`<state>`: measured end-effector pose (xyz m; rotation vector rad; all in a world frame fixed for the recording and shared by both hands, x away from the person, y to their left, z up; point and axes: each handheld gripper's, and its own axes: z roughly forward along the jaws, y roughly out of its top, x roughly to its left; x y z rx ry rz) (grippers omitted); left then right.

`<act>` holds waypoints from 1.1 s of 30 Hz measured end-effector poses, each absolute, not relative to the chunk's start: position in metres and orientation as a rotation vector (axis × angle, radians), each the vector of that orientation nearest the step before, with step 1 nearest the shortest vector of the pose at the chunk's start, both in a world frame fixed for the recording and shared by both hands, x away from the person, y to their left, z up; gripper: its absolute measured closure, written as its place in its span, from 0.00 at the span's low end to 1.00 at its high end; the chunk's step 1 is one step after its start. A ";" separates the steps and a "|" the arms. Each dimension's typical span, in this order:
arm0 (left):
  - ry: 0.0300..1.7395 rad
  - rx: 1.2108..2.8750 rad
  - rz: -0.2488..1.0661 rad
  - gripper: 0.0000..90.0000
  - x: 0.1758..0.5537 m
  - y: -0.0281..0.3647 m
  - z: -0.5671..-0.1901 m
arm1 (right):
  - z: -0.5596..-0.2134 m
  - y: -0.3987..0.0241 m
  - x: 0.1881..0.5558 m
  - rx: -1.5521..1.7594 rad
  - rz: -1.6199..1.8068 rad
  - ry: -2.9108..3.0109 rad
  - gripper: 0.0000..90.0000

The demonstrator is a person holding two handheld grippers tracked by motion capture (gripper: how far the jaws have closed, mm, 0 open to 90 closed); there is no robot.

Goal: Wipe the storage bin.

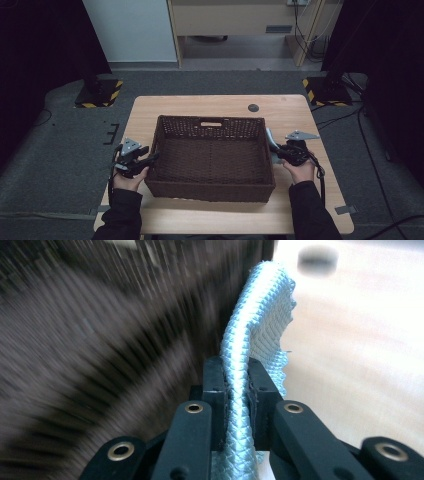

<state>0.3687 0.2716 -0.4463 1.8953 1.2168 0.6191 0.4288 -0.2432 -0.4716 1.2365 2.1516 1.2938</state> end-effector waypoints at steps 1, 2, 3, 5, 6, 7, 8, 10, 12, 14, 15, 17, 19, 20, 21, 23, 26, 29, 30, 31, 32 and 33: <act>1.216 1.896 0.608 0.58 0.369 0.272 -0.447 | -0.465 -0.245 0.426 1.206 1.329 2.127 0.92; 1.218 1.895 0.600 0.59 0.370 0.272 -0.448 | -0.460 -0.247 0.424 1.191 1.361 2.109 0.92; 1.219 1.892 0.594 0.60 0.370 0.273 -0.448 | -0.457 -0.247 0.421 1.181 1.371 2.103 0.92; 1.215 1.908 0.584 0.63 0.370 0.272 -0.450 | -0.457 -0.247 0.418 1.169 1.350 2.120 0.92; 1.217 1.917 0.581 0.65 0.370 0.272 -0.451 | -0.461 -0.246 0.418 1.172 1.331 2.140 0.92; 1.216 1.919 0.579 0.68 0.370 0.272 -0.451 | -0.463 -0.245 0.418 1.182 1.312 2.157 0.92; 1.221 1.912 0.573 0.69 0.370 0.271 -0.451 | -0.467 -0.244 0.418 1.187 1.282 2.184 0.92; 1.224 1.914 0.580 0.71 0.370 0.271 -0.451 | -0.477 -0.242 0.419 1.199 1.218 2.230 0.92; 1.233 1.907 0.590 0.73 0.369 0.270 -0.451 | -0.488 -0.239 0.421 1.219 1.159 2.272 0.92; 1.244 1.895 0.600 0.74 0.369 0.269 -0.451 | -0.495 -0.236 0.422 1.242 1.123 2.296 0.92; 1.247 1.890 0.601 0.75 0.369 0.269 -0.451 | -0.497 -0.235 0.423 1.252 1.104 2.306 0.92; 1.255 1.884 0.599 0.75 0.370 0.270 -0.451 | -0.498 -0.234 0.424 1.238 1.105 2.306 0.92; 1.261 1.879 0.598 0.75 0.372 0.270 -0.451 | -0.491 -0.234 0.422 1.238 1.155 2.274 0.92; 1.261 1.880 0.599 0.75 0.373 0.271 -0.451 | -0.486 -0.236 0.421 1.223 1.183 2.251 0.92; 1.264 1.878 0.601 0.75 0.374 0.271 -0.451 | -0.480 -0.237 0.420 1.206 1.213 2.220 0.91; 1.268 1.873 0.602 0.75 0.376 0.272 -0.452 | -0.465 -0.240 0.416 1.179 1.300 2.153 0.91; 1.274 1.866 0.603 0.75 0.380 0.272 -0.452 | -0.451 -0.241 0.411 1.118 1.373 2.102 0.91; 1.280 1.863 0.605 0.73 0.383 0.273 -0.452 | -0.453 -0.238 0.412 1.107 1.348 2.129 0.91; 1.281 1.862 0.605 0.73 0.383 0.273 -0.452 | -0.457 -0.236 0.414 1.125 1.325 2.150 0.91; 1.285 1.860 0.611 0.71 0.383 0.273 -0.452 | -0.463 -0.236 0.415 1.140 1.296 2.171 0.91; 1.289 1.857 0.618 0.69 0.382 0.273 -0.452 | -0.468 -0.235 0.417 1.156 1.265 2.198 0.91; 1.291 1.853 0.623 0.67 0.382 0.273 -0.453 | -0.474 -0.234 0.419 1.173 1.233 2.226 0.91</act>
